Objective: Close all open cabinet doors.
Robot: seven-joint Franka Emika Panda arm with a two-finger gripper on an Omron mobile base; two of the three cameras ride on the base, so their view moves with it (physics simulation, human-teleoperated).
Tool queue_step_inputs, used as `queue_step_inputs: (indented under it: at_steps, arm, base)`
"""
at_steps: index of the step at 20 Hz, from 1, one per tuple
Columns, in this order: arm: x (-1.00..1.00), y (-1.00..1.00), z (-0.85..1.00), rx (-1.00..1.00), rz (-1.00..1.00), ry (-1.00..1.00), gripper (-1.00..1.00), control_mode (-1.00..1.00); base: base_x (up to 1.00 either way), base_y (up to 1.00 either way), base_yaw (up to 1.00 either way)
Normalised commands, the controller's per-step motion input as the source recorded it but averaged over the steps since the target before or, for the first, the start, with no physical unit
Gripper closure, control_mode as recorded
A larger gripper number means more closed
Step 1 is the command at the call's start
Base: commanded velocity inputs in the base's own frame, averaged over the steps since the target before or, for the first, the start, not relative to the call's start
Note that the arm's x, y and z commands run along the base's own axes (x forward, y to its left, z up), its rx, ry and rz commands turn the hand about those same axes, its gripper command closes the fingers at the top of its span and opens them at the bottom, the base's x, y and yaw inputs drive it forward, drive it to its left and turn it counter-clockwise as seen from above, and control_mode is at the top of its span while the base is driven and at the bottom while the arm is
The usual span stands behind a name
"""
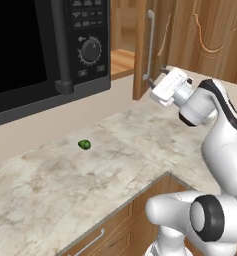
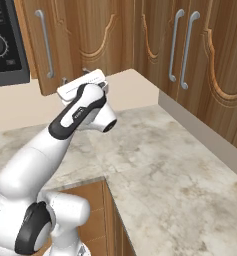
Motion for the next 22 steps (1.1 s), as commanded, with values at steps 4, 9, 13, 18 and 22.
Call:
queue_step_inputs:
  at_steps: [4,9,13,18,22]
  arm:
    - [0.33,0.26,0.0,0.0,0.0,0.0,-1.0,-1.0]
    - [0.33,0.33,0.0,0.0,0.0,0.04,-1.0,-1.0]
    - [0.33,0.32,0.0,0.0,0.0,0.05,-1.0,-1.0]
    - [0.33,0.19,0.0,0.02,0.0,0.04,-1.0,-1.0]
    - [0.34,0.08,0.03,0.02,0.0,0.02,-1.0,-1.0]
  base:
    - [0.0,0.0,0.0]
    - [0.0,0.0,0.0]
    - [0.0,0.0,0.0]
    - [0.0,0.0,0.0]
    - [0.0,0.0,0.0]
